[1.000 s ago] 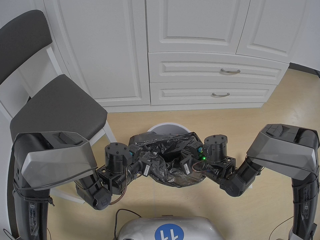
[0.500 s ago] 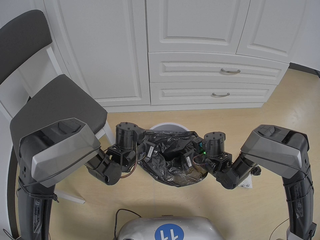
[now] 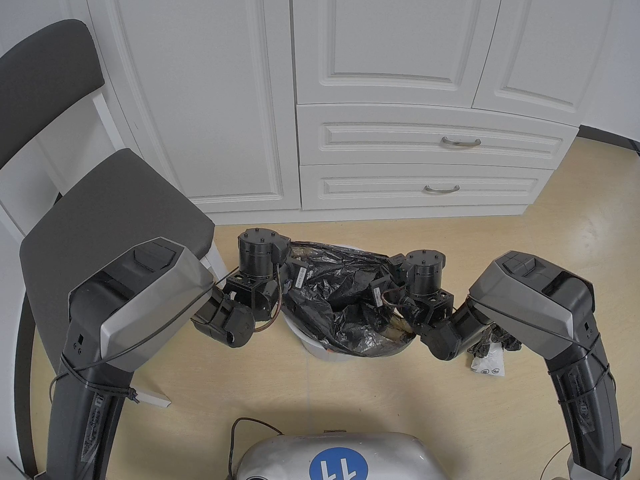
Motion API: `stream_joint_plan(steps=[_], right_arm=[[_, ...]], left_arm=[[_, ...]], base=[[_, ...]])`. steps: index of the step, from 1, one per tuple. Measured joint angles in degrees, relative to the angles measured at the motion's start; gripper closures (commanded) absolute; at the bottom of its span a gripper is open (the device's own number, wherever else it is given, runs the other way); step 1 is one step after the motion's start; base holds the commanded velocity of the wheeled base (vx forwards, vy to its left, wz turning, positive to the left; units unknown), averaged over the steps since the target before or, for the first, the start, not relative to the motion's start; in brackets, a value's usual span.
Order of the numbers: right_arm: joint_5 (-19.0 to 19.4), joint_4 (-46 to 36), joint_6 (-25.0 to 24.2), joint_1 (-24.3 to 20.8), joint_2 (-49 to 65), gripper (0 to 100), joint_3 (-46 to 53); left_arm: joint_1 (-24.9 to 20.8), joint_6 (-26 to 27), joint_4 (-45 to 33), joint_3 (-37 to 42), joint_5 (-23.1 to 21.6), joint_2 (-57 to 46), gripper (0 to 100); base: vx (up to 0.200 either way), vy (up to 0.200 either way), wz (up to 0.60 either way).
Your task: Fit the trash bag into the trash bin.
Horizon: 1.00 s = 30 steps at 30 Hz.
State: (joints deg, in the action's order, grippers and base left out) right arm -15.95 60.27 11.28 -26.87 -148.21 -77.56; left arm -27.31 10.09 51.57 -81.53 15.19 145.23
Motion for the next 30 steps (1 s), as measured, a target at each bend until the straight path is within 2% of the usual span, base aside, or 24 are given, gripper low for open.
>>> stream_joint_plan(steps=[6, 16, 30], right_arm=[[-0.78, 0.11, -0.37, 1.35, -3.47, 100, -5.9], [-0.67, -0.2, -0.85, 1.82, -5.14, 100, -7.23], [-0.22, 0.55, -2.39, 1.65, -3.24, 100, -5.9]], left_arm=[[0.02, 0.02, 0.0, -5.9, 1.45, 3.4, 100], [1.21, 0.0, -2.57, -11.41, 1.76, 7.31, 100], [2.51, 0.02, -5.89, -9.68, 1.78, 6.64, 100]], base=[[0.0, 0.0, 0.0], [0.0, 0.0, 0.0], [0.0, 0.0, 0.0]])
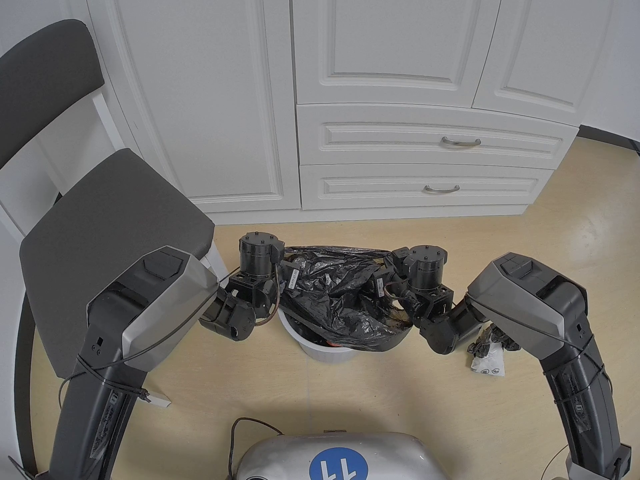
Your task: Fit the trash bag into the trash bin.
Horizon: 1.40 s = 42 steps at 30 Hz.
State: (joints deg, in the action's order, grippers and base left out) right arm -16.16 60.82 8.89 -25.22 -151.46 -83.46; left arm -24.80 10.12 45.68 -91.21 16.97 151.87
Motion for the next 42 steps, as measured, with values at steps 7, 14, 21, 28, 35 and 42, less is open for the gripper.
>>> stream_joint_plan(steps=[7, 14, 21, 28, 35, 42], right_arm=[[0.78, 0.49, -2.11, -1.12, 3.99, 100, 4.61], [1.89, 0.6, -2.54, -1.93, 7.44, 100, 8.33], [2.02, 0.62, -2.51, -1.95, 9.12, 100, 9.34], [2.68, 0.68, -2.51, -1.87, 10.63, 100, 10.8], [3.79, -0.88, -1.23, -0.99, 12.46, 100, 14.19], [6.73, -3.45, 3.05, 1.99, 15.19, 100, 18.88]], left_arm=[[-0.37, 0.02, -2.63, 5.94, -0.26, -3.13, 100], [-0.52, -1.21, -6.11, 8.69, -0.72, -5.29, 100], [-2.95, -5.56, -8.24, 9.2, -0.94, -6.01, 100], [-4.45, -6.84, -9.42, 8.52, -1.01, -6.47, 100], [-3.91, -6.92, -8.66, 8.85, -0.96, -7.22, 100], [-3.34, -7.72, -3.47, 12.32, -1.12, -8.13, 100]], base=[[0.0, 0.0, 0.0], [0.0, 0.0, 0.0], [0.0, 0.0, 0.0], [0.0, 0.0, 0.0], [0.0, 0.0, 0.0], [0.0, 0.0, 0.0]])
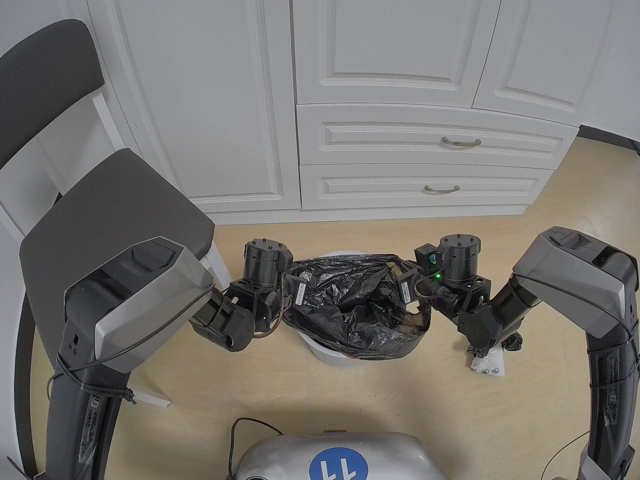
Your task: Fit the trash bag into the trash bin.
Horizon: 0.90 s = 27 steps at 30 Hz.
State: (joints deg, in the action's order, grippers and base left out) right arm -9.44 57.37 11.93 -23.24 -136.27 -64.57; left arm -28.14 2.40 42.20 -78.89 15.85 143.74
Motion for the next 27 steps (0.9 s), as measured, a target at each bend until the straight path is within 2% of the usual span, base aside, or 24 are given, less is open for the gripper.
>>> stream_joint_plan(steps=[6, 12, 27], right_arm=[[0.62, -4.39, 0.27, 1.46, 0.79, 100, -0.28], [0.57, -5.34, 0.02, 2.55, -1.85, 100, -5.02], [-0.2, -4.72, -1.62, 3.61, -10.01, 100, -14.7]], left_arm=[[-0.15, -0.05, 8.24, 4.79, -2.72, -1.21, 100], [0.66, 0.13, 8.78, 6.25, -4.28, -1.93, 100], [1.96, -0.06, 1.48, -6.17, -4.39, 2.01, 100]], base=[[0.0, 0.0, 0.0], [0.0, 0.0, 0.0], [0.0, 0.0, 0.0]])
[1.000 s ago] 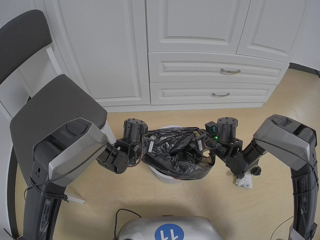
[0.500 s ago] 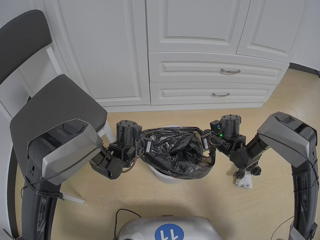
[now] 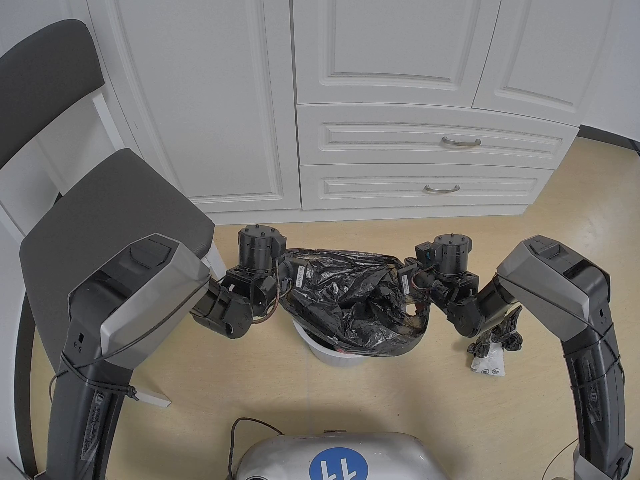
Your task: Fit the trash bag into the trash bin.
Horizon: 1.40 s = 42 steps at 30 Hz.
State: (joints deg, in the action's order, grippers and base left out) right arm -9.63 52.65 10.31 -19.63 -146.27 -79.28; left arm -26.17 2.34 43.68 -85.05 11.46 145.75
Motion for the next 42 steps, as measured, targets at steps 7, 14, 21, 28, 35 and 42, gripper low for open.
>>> stream_joint_plan(steps=[7, 14, 21, 28, 35, 42], right_arm=[[-2.19, -0.16, -0.9, 0.67, -3.32, 100, -5.97], [-2.6, -1.08, -1.23, 1.66, -5.18, 100, -8.79], [-2.62, -4.46, -2.08, 2.16, -6.45, 100, -10.5], [-2.38, -8.51, -5.3, 2.66, -7.56, 100, -12.86], [-1.96, -9.16, -5.67, 2.77, -7.95, 100, -13.29], [-1.89, -9.03, -6.38, 2.82, -7.62, 100, -13.34]], left_arm=[[0.1, 0.01, -1.1, -4.94, 0.33, 3.18, 100], [0.49, 0.0, -2.13, -8.36, 0.52, 5.3, 100], [0.79, -0.13, -4.11, -10.36, 0.61, 6.34, 100], [1.07, -0.13, -6.86, -11.8, 0.61, 6.57, 100], [1.38, -0.13, -11.06, -13.32, 0.63, 6.57, 100], [1.62, -0.34, -11.87, -14.64, 0.59, 6.53, 100]], base=[[0.0, 0.0, 0.0], [0.0, 0.0, 0.0], [0.0, 0.0, 0.0], [0.0, 0.0, 0.0], [0.0, 0.0, 0.0], [0.0, 0.0, 0.0]])
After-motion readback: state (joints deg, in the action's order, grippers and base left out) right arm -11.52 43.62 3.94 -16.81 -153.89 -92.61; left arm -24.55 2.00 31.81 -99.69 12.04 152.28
